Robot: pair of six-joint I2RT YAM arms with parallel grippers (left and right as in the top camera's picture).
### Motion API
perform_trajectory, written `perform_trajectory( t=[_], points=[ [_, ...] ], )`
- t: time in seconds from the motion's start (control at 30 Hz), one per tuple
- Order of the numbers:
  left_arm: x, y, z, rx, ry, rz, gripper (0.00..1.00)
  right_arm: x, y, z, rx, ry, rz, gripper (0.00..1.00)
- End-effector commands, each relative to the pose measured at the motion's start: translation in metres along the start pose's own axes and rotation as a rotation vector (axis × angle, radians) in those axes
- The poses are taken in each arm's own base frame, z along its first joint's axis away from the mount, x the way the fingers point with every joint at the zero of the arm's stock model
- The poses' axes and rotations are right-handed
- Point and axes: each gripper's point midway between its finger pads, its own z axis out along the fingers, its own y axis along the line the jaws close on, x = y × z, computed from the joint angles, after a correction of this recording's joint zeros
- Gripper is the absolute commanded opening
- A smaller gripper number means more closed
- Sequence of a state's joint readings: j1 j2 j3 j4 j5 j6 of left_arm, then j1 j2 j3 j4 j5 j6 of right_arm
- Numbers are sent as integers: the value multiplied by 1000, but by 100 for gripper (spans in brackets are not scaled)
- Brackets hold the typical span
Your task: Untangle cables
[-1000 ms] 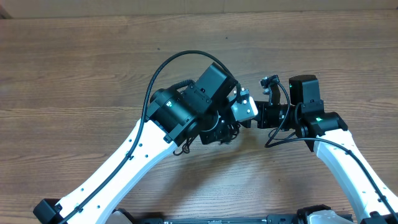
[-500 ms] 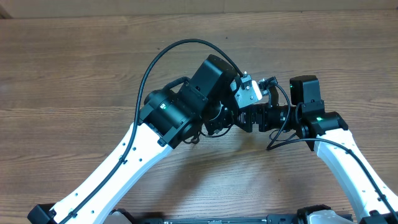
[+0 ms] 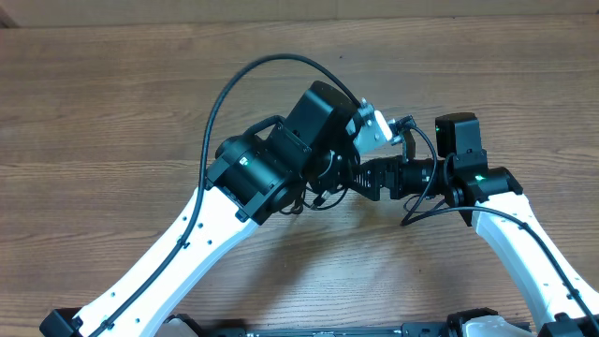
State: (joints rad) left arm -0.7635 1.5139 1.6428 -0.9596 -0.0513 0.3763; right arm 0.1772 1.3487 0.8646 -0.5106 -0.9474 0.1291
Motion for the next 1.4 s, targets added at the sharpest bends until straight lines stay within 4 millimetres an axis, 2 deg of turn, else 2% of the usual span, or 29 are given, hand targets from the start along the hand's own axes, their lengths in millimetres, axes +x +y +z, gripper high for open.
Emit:
perform_trajectory(
  t=[0.0,0.33,0.73,0.9,1.03,1.37],
  points=[
    [-6,24,-3,-112,-13,-126,4,4,33,0,-145,28,-71,100],
    [-6,25,0,-120,-6,-154,4,7,39,6,-158,46,-89,100],
    [2,23,3,-115,28,-155,4,2,44,8,-169,34,-89,100],
    [0,25,11,-129,24,-218,4,2,44,8,-168,35,-78,100],
    [4,36,15,-195,42,-282,4,2,44,8,-169,34,-78,100],
    [4,34,21,-190,45,-299,4,0,45,8,-170,26,-89,100]
  ],
)
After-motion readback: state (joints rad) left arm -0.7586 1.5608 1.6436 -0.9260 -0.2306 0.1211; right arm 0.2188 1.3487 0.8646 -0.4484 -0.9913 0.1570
